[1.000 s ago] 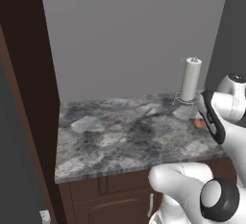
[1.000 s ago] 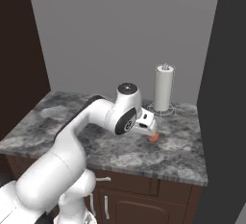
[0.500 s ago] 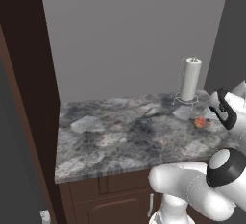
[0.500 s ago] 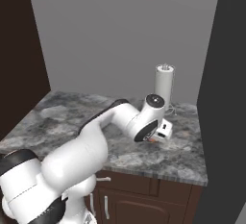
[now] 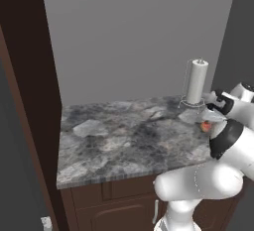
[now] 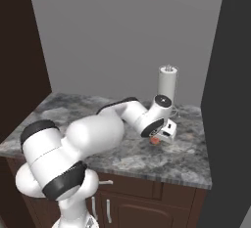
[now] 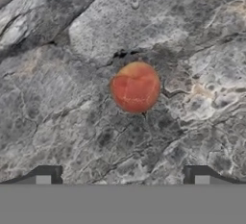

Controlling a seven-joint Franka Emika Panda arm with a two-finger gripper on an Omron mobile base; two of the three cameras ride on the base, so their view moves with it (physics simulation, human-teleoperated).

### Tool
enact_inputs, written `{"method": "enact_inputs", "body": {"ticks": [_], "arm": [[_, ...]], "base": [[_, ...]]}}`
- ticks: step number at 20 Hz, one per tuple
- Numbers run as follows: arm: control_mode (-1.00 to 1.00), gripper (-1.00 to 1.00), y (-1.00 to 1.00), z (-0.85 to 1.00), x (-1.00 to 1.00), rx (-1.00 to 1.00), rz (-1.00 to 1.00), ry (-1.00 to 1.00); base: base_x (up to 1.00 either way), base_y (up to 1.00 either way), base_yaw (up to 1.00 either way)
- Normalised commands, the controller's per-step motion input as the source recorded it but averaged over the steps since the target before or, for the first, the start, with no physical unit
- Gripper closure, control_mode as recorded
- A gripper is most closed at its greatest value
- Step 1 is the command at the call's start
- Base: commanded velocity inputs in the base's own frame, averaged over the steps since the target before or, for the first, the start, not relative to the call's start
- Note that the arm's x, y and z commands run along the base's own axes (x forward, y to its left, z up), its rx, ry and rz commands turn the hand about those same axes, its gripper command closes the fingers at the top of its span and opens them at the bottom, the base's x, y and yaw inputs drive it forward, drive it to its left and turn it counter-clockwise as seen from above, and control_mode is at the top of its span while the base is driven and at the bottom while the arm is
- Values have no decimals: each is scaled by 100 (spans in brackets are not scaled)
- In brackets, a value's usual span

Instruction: Place the peach in the correct fridge rack based on whether it is a fruit or vegetable. Finally, close the fridge door.

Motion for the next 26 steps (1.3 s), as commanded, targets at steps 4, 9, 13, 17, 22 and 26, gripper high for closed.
{"method": "enact_inputs", "body": {"ticks": [4,9,13,17,22,26], "arm": [[-100,-100,-1,-32,32,0,0,3],[-100,-100,-8,-14,21,0,0,2],[-100,-100,-6,-20,17,0,0,1],[-100,-100,0,-27,17,0,0,0],[-100,-100,0,-23,18,0,0,0],[-100,-100,0,-16,18,0,0,0]], "base": [[0,0,0],[0,0,0],[0,0,0],[0,0,0],[0,0,0],[0,0,0]]}}
